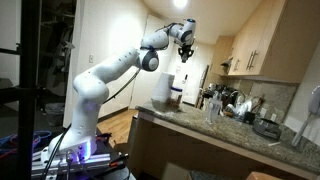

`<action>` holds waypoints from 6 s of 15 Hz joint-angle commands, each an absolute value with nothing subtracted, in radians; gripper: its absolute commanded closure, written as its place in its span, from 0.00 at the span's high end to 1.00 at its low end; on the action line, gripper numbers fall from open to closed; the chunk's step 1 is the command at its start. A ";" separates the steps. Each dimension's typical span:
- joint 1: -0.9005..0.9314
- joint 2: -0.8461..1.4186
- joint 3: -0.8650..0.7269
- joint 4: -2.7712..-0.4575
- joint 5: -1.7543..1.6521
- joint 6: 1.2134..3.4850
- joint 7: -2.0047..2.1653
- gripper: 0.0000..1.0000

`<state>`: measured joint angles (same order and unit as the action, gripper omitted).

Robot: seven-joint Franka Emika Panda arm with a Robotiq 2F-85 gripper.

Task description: Take the bottle on the tissue roll and put it on the table, then take the object and put it on the bottle

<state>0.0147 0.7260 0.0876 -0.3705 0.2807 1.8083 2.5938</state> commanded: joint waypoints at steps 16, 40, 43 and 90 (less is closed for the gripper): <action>0.487 0.511 -0.187 -0.571 0.441 2.530 2.602 0.25; 1.409 0.514 -1.637 -1.541 1.202 2.348 2.604 0.50; 1.356 0.542 -1.640 -1.578 1.170 2.360 2.593 0.25; 0.129 0.343 -0.344 -1.857 0.861 2.613 1.988 0.25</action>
